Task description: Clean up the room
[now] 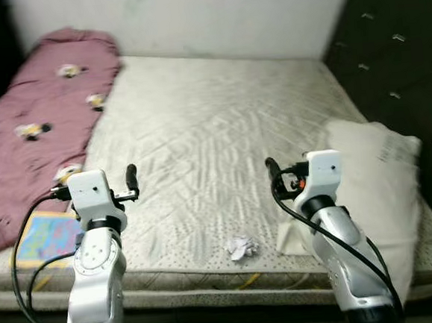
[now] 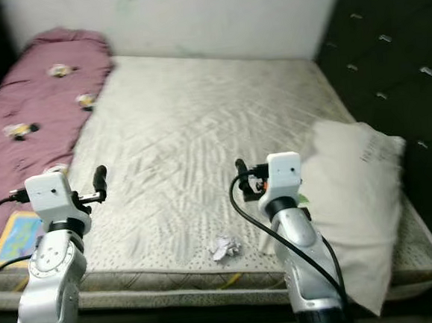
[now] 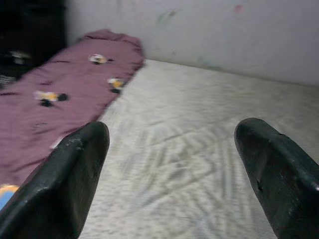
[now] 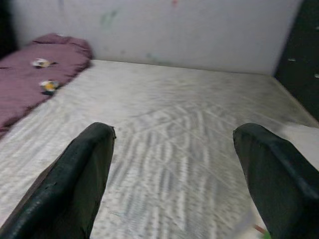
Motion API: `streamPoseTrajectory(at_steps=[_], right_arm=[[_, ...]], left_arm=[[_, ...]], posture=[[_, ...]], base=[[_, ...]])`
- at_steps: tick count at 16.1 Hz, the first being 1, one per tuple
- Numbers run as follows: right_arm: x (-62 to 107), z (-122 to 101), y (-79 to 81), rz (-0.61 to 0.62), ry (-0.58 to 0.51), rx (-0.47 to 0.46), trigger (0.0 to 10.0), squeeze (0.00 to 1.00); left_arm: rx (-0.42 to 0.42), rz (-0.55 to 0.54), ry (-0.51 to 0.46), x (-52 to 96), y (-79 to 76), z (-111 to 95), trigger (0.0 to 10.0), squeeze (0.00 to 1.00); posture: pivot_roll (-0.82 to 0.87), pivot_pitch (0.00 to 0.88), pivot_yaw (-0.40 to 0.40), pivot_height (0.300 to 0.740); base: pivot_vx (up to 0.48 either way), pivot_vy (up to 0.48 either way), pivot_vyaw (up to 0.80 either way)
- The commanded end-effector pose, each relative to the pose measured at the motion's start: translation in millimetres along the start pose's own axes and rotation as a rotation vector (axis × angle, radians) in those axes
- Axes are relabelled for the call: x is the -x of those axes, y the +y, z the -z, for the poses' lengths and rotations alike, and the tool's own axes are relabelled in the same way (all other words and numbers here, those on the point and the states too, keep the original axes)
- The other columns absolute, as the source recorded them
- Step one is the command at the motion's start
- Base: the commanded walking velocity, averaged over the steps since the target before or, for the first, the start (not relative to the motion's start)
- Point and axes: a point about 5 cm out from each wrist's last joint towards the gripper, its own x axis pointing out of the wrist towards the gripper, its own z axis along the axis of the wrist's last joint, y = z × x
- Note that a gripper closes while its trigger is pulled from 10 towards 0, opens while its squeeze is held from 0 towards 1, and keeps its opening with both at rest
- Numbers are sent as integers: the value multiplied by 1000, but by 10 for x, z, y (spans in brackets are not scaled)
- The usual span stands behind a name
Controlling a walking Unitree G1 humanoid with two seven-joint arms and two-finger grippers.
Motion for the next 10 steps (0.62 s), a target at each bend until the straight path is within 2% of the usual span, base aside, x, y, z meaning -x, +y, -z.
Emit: streamPoseTrajectory(at_steps=[1,5,9,10], right_arm=[[-9,-39,-16,12,-18,-6,10000,0],[2,-25,-25,25,-20,-11,10000,0],[-1,-23,-25,30,-22,-11,10000,0],[-7,-27,-25,29,-24,-11,10000,0]], left_arm=[[-9,5,-3,7,-16,-17,10000,0],[-8,-13,16,80,54,37,10000,0],[28,-23,39,65,59,59,10000,0],[15,-20,29,60,64,44,10000,0]], posture=[[-9,0,-67,740],[-12,0,-53,740],[-11,0,-55,740],[-10,0,-55,740]], base=[[0,0,0],[0,0,0],[0,0,0],[0,0,0]])
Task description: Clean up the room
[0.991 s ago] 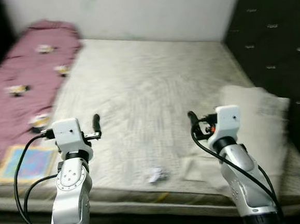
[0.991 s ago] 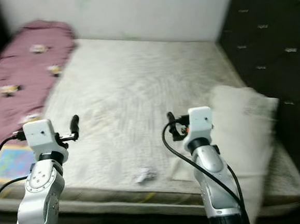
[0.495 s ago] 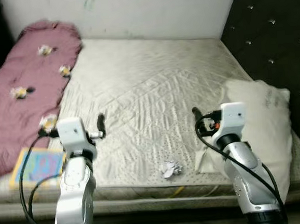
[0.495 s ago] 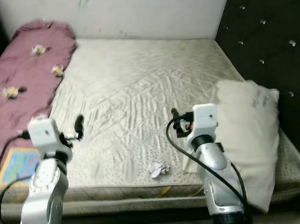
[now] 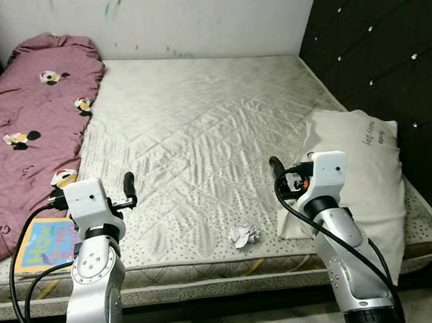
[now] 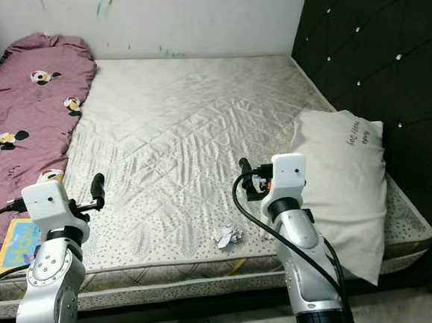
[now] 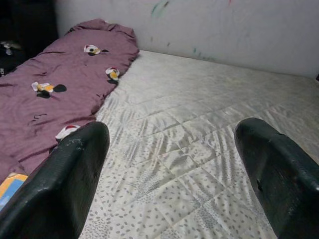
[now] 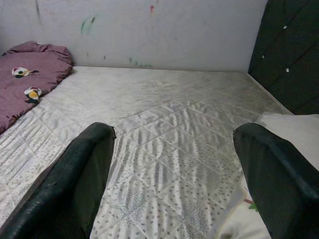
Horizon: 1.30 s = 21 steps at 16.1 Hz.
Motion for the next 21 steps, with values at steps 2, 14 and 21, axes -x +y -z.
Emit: streamPoseTrajectory(at_steps=[2,14,21], right_arm=[[-14,-23,-35,11,-9,6,10000,0],[6,-72,-71,27,-34,-19,10000,0],[5,-73,-47,11,-34,-35,10000,0]], left_arm=[[4,22,-6,-17,-52,-27,10000,0],[-34,12,-33,-32,-10,-48,10000,0],[-42,8,-37,-20,-5,-40,10000,0]], posture=[[-8,0,-56,740],[-14,0,-62,740],[-13,0,-60,735]], base=[[0,0,0],[0,40,0],[0,0,0]])
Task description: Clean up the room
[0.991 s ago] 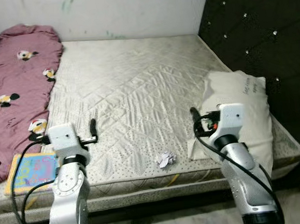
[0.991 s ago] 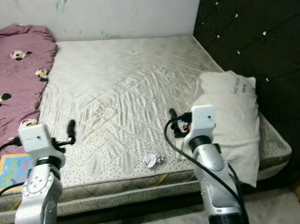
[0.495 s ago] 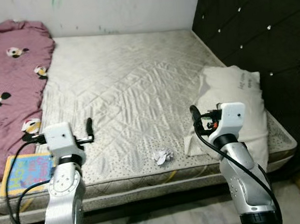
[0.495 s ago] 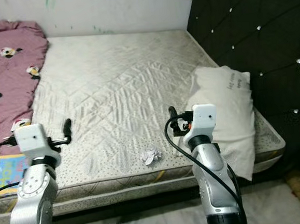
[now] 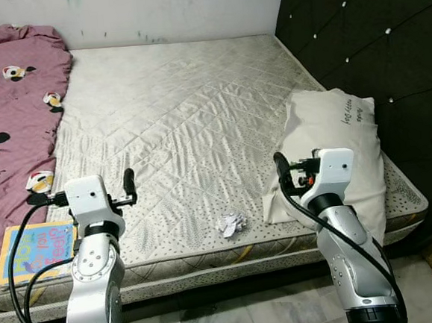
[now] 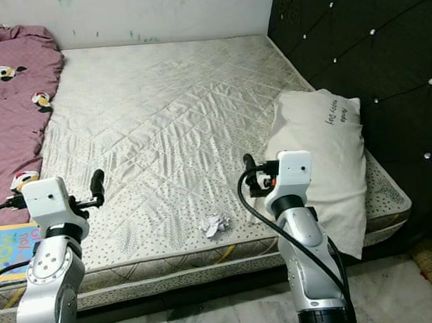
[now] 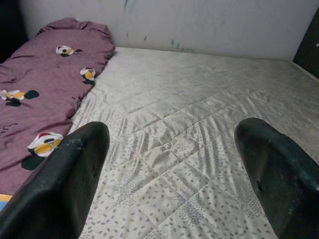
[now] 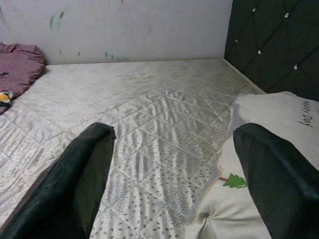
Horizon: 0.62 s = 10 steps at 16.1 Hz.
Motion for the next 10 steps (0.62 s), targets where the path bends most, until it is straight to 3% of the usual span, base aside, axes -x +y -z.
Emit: streamPoseTrajectory(at_steps=[1,5,10], right_arm=[[2,-42,-9,-3,-13,0,10000,0],[4,-48,-2,-8,-21,0,10000,0],[-11,-53,-10,-8,-17,4,10000,0]], left_arm=[[-7,1,1,-6,-12,8,10000,0],[-10,-16,3,-8,-7,14,10000,0],[-2,-26,9,-10,26,25,10000,0]], posture=[[-13,0,-60,725],[-13,0,-60,675],[-16,0,-66,675]], base=[[0,0,0],[0,0,0],[0,0,0]])
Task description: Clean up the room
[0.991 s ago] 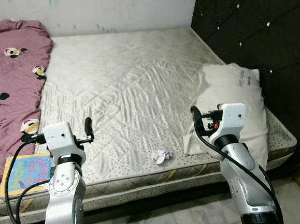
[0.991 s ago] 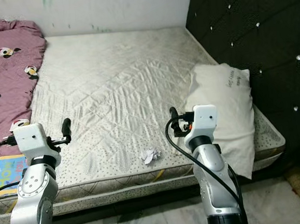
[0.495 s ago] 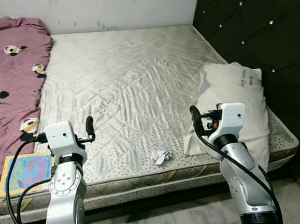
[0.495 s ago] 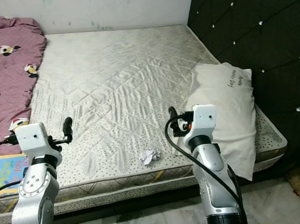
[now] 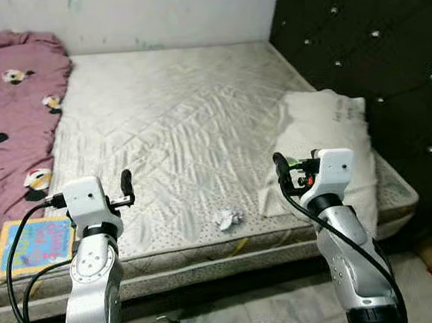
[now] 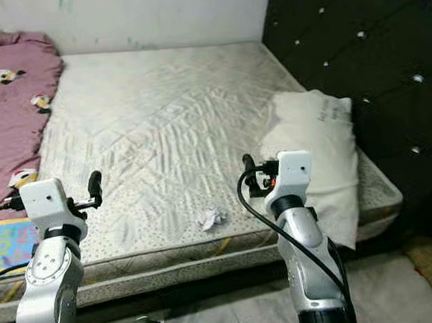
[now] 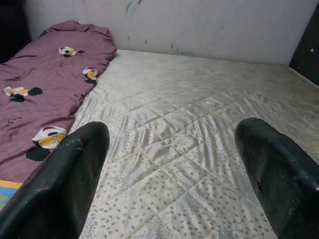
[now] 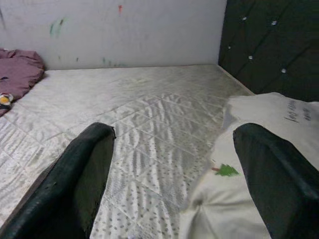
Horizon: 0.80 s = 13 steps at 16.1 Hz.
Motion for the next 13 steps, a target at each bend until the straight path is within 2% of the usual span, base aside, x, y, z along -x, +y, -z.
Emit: streamPoseTrajectory(at_steps=[1,8,10,13], right_arm=[[-12,-54,-14,-5,-17,8,10000,0],[-44,-42,20,-53,-4,59,10000,0],[-62,-81,90,-96,-20,75,10000,0],[-55,-58,119,-110,-10,66,10000,0]], left_arm=[[0,-18,4,-7,8,5,10000,0],[-4,-52,4,-1,78,12,10000,0],[0,-40,-20,-18,76,-44,10000,0],[-2,-30,-17,7,99,-37,10000,0]], posture=[[-15,0,-68,675],[-4,0,-78,675],[-1,0,-75,675],[-1,0,-68,675]], base=[[0,0,0],[0,0,0],[0,0,744],[274,0,575]])
